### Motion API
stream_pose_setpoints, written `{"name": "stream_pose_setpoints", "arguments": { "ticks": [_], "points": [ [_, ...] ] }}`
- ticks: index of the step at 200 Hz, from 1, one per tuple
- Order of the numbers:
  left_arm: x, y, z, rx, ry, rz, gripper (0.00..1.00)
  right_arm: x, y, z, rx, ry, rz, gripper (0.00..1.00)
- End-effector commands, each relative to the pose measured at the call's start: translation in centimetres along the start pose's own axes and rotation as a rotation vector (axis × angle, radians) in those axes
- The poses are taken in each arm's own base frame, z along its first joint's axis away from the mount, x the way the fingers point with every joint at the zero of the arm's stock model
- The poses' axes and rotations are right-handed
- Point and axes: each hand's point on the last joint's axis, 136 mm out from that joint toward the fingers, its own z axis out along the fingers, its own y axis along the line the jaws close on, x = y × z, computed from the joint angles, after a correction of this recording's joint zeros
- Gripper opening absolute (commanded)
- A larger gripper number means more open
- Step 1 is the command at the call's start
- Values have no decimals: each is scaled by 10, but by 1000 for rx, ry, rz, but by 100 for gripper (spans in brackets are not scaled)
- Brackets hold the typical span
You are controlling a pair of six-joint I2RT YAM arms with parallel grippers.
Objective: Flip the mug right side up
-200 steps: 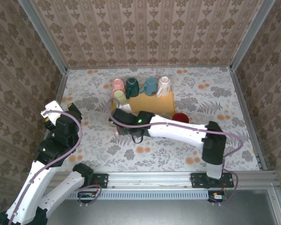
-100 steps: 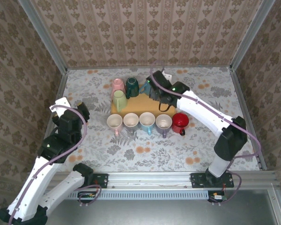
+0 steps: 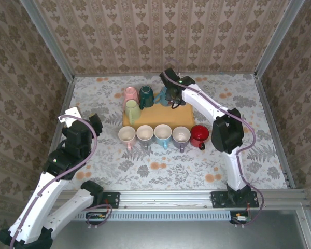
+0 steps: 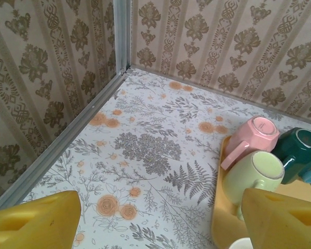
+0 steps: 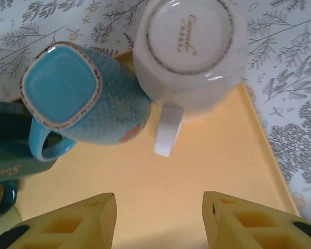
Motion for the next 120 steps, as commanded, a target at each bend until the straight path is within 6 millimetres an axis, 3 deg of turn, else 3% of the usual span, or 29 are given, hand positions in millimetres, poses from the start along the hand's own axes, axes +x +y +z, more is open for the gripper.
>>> {"name": "stream_pose_setpoints", "arguments": {
  "ticks": [1,80,120],
  "points": [
    [0,-4,1,20,-1,-7,82,-1,-10,17,63,19,47,48],
    [8,-15,3,79,30,6,82,-7,-30,69,97,30,132,48],
    [9,-19,3,98,33,15,82,-5,-21,86,41,64,126,47]
  ]
}}
